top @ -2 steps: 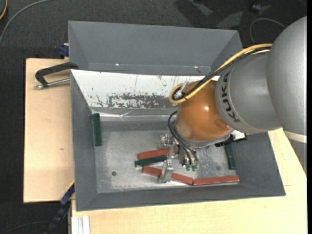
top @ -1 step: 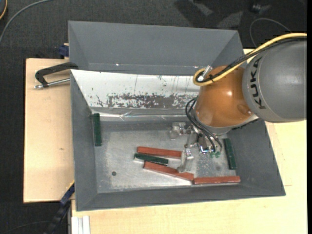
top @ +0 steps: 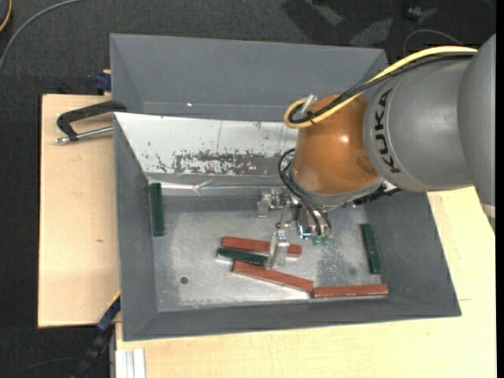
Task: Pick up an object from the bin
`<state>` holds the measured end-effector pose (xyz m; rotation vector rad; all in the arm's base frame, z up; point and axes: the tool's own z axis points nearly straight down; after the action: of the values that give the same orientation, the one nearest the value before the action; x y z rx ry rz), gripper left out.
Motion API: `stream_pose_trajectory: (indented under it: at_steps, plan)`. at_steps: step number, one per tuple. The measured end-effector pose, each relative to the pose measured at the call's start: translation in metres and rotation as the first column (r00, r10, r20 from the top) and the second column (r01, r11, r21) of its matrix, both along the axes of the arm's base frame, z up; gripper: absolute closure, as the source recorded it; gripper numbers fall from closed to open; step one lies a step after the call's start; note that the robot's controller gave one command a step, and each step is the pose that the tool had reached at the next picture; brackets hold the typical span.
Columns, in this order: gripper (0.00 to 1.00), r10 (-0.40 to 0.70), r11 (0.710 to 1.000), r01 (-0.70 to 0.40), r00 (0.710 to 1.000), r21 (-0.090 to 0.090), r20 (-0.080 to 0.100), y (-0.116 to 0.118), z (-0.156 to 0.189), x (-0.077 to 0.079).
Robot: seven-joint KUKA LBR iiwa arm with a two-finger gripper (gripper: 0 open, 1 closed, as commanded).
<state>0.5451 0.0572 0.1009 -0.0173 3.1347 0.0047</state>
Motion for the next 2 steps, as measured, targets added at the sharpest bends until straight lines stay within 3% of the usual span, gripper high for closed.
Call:
stream_pose_trajectory:
  at_steps: [1, 2]
  plan:
    - [0.0, 0.099, 0.995, -0.099, 0.995, -0.002, -0.007, -0.0163, -0.0307, 0.0086]
    - [0.0, 0.098, 0.995, -0.098, 0.995, -0.001, -0.004, -0.0153, -0.0295, 0.0096]
